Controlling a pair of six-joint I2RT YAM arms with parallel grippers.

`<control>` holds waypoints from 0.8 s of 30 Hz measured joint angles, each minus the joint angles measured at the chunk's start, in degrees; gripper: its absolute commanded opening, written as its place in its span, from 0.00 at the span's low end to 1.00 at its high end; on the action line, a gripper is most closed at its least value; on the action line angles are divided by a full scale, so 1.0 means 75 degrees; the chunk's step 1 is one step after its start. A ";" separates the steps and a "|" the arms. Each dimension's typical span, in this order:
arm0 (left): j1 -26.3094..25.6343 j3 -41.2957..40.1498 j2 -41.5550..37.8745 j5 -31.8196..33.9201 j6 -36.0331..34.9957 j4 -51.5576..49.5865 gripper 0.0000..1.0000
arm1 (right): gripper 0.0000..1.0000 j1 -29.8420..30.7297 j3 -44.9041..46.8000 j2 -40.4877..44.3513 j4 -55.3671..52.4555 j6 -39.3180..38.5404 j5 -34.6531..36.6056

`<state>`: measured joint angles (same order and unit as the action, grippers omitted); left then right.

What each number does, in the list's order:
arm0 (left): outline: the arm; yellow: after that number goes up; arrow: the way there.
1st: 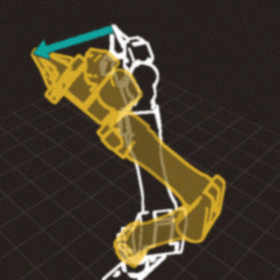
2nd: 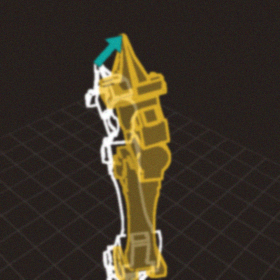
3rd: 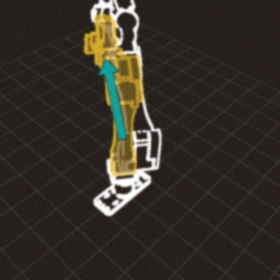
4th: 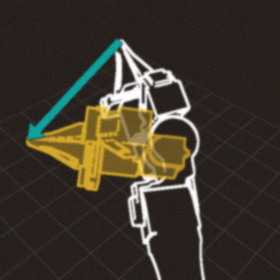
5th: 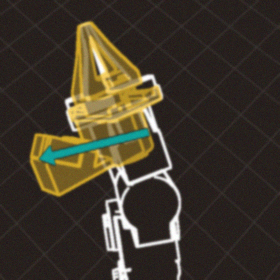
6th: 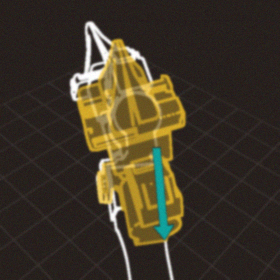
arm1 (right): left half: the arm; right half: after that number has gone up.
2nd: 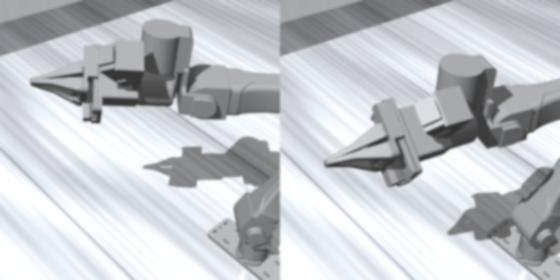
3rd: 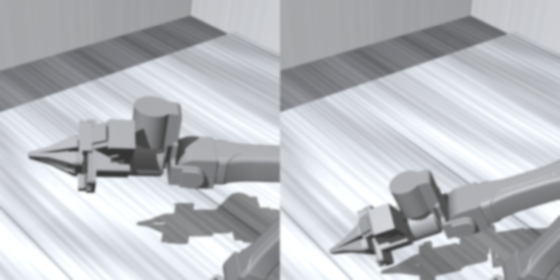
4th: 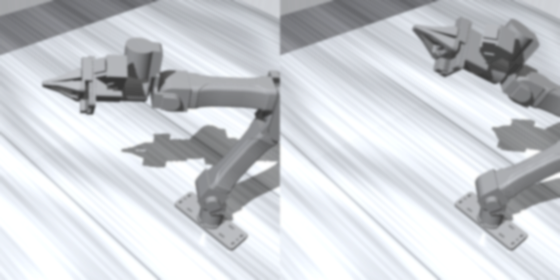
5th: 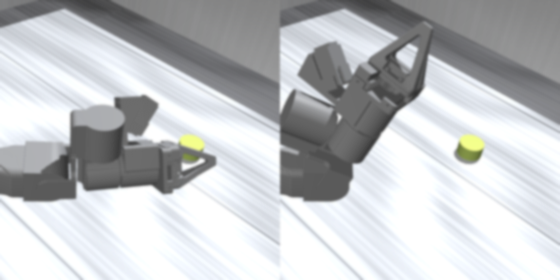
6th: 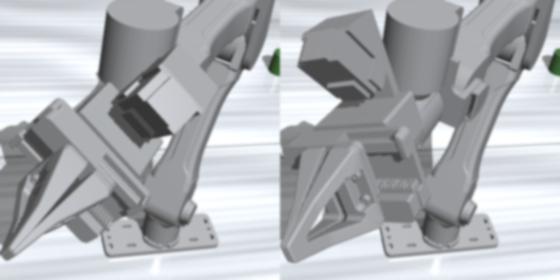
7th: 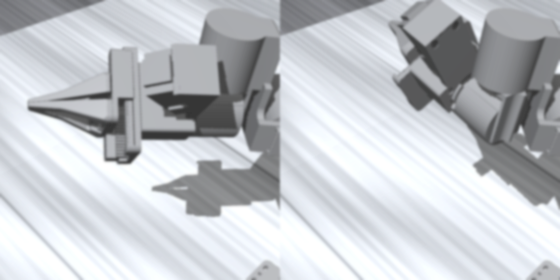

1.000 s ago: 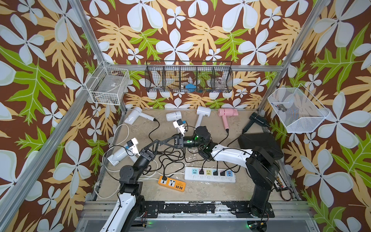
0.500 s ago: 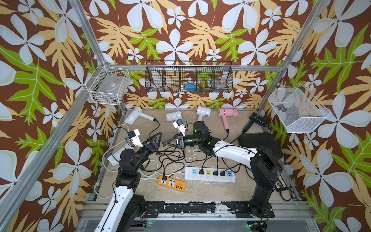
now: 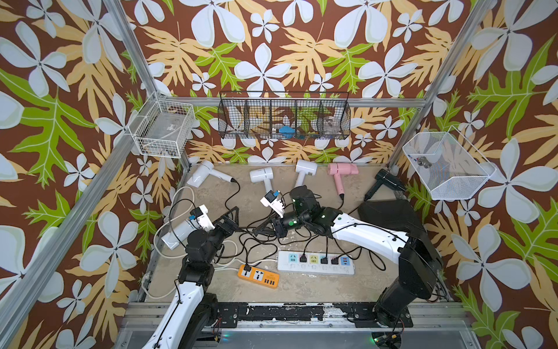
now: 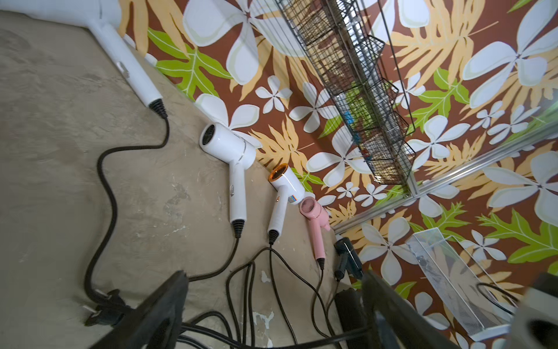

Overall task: Charge the blow dryers
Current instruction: Pick up the plug from the center of the board, then insert the plug into the socket.

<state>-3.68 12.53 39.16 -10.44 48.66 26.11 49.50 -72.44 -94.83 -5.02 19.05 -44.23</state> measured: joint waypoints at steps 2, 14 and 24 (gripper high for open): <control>0.0012 -0.0224 0.0073 0.0047 -0.0108 0.0184 0.91 | 0.00 0.0134 0.0000 0.0128 -0.0475 -0.0411 0.0160; 0.0020 -0.0481 0.1189 0.0323 -0.0356 0.0892 0.92 | 0.00 0.1218 0.0507 0.0277 -0.1897 -0.2276 0.1591; 0.0020 -0.0481 0.1451 0.0318 -0.0443 0.1119 0.93 | 0.00 0.2037 0.0484 -0.1037 -0.1964 -0.2771 0.3538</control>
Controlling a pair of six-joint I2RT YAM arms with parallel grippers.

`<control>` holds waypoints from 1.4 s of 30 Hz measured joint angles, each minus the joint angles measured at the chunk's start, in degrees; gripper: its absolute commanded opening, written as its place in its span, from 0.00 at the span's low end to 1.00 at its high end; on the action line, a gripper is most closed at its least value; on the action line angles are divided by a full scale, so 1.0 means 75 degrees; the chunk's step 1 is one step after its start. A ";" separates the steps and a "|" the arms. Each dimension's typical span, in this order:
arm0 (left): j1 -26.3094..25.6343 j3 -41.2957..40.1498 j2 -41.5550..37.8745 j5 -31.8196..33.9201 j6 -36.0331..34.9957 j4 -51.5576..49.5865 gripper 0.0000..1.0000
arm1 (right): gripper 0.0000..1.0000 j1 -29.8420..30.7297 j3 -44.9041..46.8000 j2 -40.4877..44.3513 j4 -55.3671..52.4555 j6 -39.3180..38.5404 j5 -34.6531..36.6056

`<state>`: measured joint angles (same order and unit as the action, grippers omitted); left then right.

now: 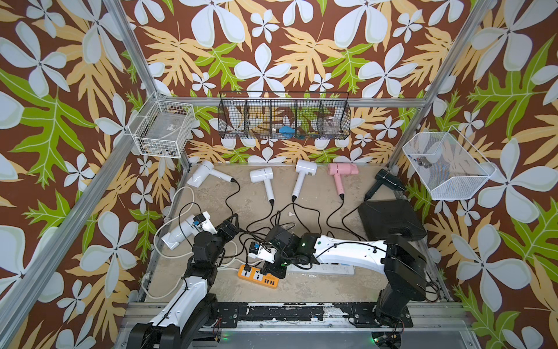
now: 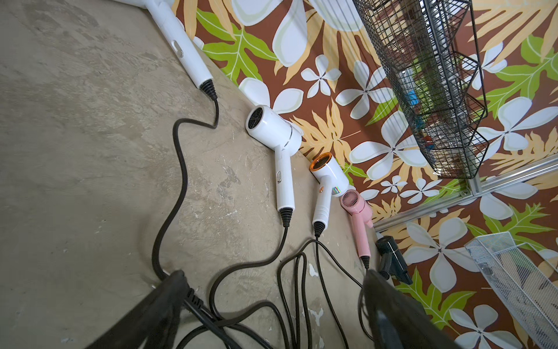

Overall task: Charge the blow dryers
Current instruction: Insert the plug into the socket.

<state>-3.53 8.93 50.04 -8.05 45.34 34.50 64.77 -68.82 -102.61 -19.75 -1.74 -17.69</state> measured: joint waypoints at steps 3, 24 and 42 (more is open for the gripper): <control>0.0000 0.0000 -0.0029 -0.0006 -0.0026 0.0000 0.93 | 0.00 0.0035 -0.0108 -0.0137 0.0070 0.0000 0.0306; 0.0000 0.0000 -0.0058 -0.0026 -0.0029 0.0003 0.93 | 0.00 0.0198 -0.0866 -0.0437 -0.0568 0.0006 0.0597; 0.0000 0.0000 -0.0064 -0.0055 -0.0050 0.0003 0.93 | 0.00 0.0364 -0.1475 -0.1107 -0.1075 -0.0035 0.0816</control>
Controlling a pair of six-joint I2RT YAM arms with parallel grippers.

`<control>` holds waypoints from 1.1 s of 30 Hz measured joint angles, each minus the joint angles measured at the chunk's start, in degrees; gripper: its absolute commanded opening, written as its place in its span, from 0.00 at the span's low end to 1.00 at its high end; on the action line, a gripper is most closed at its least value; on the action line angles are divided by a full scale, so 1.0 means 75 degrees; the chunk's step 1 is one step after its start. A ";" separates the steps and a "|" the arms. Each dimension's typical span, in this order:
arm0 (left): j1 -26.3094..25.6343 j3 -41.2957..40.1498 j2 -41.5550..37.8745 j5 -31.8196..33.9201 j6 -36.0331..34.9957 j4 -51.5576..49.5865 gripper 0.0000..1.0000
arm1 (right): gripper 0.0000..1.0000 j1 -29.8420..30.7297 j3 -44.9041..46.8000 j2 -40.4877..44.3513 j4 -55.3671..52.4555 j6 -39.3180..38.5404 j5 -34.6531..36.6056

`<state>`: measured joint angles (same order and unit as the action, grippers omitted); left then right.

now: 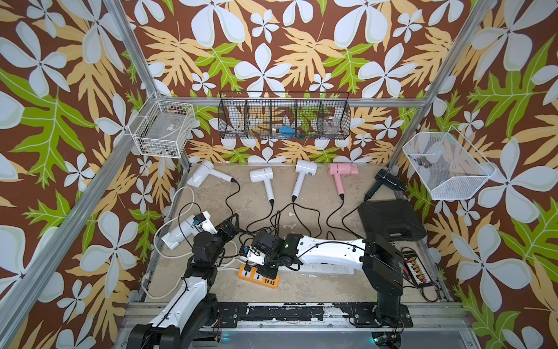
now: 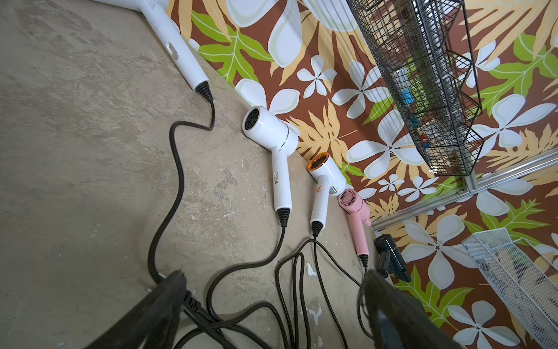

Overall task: Charge the blow dryers
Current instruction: Insert the plug into the socket.

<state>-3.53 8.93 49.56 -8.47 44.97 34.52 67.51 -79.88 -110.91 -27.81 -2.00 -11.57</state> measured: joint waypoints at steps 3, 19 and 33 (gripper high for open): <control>0.0000 0.0000 0.0012 0.0003 -0.0003 0.0000 0.93 | 0.00 0.0070 -0.0152 -0.0111 -0.0114 -0.0020 0.0198; 0.0000 0.0119 0.0487 0.0041 -0.0090 0.0000 0.93 | 0.00 0.0309 -0.0766 -0.0565 -0.0717 -0.0140 0.0793; 0.0000 0.0122 0.0443 0.0064 -0.0134 -0.0003 0.93 | 0.00 0.0376 -0.0938 -0.0845 -0.0854 0.0032 0.1096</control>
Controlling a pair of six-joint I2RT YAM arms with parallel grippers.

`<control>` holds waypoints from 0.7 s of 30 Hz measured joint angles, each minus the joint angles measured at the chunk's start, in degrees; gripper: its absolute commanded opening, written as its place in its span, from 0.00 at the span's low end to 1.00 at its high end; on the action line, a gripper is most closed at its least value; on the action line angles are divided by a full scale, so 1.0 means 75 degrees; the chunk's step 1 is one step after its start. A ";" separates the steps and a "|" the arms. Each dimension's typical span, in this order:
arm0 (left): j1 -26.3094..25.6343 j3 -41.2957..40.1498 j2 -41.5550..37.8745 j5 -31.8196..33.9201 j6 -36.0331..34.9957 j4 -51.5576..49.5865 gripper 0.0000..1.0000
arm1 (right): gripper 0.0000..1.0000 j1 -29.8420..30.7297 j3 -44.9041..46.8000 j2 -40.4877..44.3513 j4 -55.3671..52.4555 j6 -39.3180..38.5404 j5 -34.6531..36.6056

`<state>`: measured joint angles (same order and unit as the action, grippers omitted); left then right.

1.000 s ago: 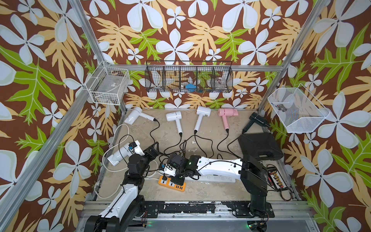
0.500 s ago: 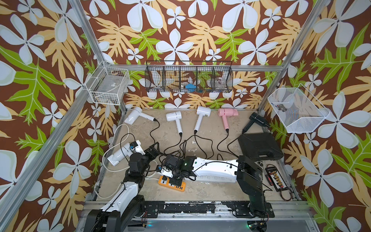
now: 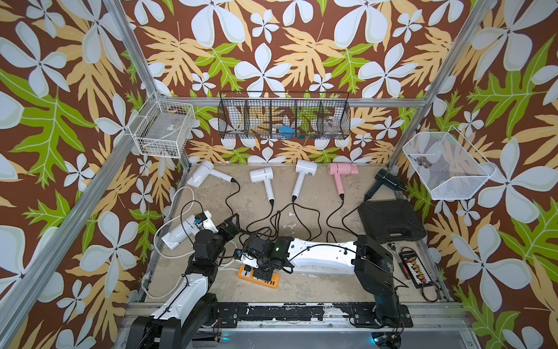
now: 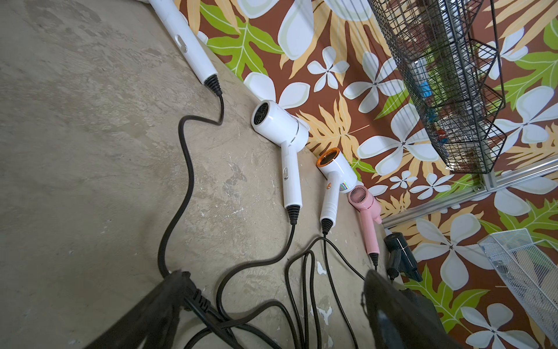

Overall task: Charge the blow dryers
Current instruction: Insert the plug into the socket.

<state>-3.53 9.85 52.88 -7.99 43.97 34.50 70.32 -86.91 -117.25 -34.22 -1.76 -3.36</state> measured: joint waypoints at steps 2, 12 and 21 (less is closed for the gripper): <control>0.0000 0.0015 0.0015 0.0000 -0.0015 0.0000 0.93 | 0.00 0.0026 -0.0061 -0.0061 -0.0035 0.0000 0.0096; 0.0000 0.0020 0.0035 0.0000 -0.0017 0.0000 0.93 | 0.00 0.0073 -0.0026 -0.0082 -0.0029 0.0000 0.0274; 0.0000 0.0023 -0.0020 0.0006 -0.0047 -0.0003 0.93 | 0.00 0.0131 -0.0221 -0.0105 -0.0213 -0.0003 0.0411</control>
<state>-3.53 10.02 52.73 -7.94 43.62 34.48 71.31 -88.58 -118.04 -35.81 -1.78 -0.27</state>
